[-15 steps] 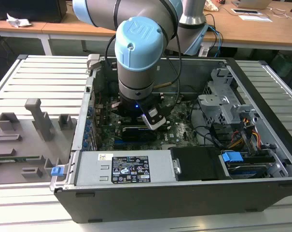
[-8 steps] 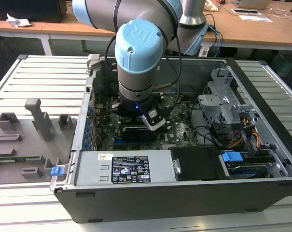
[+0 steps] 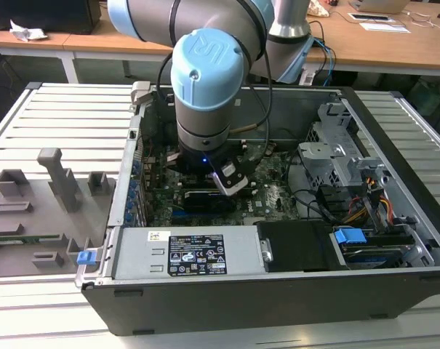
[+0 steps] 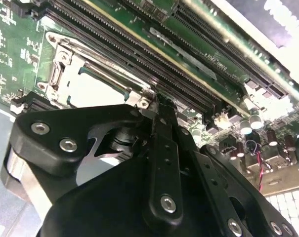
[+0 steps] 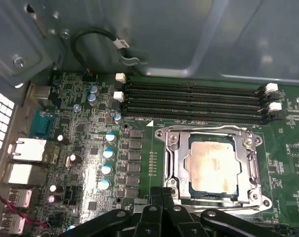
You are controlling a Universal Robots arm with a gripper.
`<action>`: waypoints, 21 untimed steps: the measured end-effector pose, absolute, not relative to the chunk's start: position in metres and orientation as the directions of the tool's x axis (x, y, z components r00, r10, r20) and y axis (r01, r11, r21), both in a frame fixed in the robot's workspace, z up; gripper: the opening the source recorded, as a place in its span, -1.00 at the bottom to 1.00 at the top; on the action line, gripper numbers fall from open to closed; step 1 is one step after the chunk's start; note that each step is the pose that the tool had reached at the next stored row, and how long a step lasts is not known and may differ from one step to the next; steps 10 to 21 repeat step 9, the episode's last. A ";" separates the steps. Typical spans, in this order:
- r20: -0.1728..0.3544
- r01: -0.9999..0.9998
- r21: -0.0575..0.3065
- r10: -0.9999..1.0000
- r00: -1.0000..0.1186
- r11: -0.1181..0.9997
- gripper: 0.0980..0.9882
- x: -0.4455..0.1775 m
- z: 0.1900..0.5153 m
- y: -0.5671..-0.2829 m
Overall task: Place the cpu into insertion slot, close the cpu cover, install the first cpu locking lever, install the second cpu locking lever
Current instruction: 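Install the second cpu locking lever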
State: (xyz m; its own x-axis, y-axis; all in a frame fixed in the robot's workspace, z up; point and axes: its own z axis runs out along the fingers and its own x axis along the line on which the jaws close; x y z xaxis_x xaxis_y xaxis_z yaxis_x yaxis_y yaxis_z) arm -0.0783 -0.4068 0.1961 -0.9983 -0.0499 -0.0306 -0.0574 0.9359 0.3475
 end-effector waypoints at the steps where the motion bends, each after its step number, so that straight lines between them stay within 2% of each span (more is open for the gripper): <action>1: -0.031 -0.057 0.347 -0.050 -0.998 0.936 -0.98 -0.078 0.198 -0.407; 9: -0.031 -0.057 0.347 -0.049 -0.998 0.936 -0.98 -0.078 0.210 -0.406; 21: -0.031 -0.057 0.347 -0.049 -0.998 0.936 -0.98 -0.078 0.210 -0.406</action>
